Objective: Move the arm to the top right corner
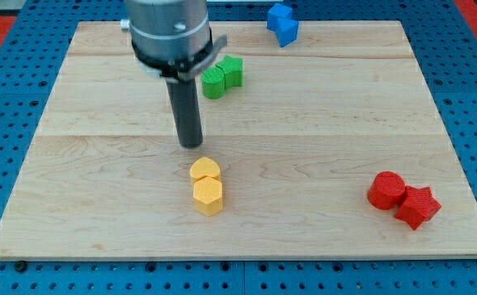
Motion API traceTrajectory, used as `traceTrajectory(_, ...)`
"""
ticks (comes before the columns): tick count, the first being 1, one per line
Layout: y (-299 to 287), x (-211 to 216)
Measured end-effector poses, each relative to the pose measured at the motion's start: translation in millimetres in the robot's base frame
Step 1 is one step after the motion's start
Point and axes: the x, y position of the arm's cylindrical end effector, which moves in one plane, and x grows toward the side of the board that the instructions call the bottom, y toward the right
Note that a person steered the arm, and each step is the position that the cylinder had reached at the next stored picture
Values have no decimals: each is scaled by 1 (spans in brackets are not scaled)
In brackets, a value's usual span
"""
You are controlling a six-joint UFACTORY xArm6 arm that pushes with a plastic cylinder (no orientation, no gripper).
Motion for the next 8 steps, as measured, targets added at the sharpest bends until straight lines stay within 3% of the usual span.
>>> traceTrajectory(1,-8,-44)
traceTrajectory(3,-96,-145)
traceTrajectory(4,-43,-249)
traceTrajectory(5,-43,-249)
traceTrajectory(6,33,-234)
traceTrajectory(8,107,-164)
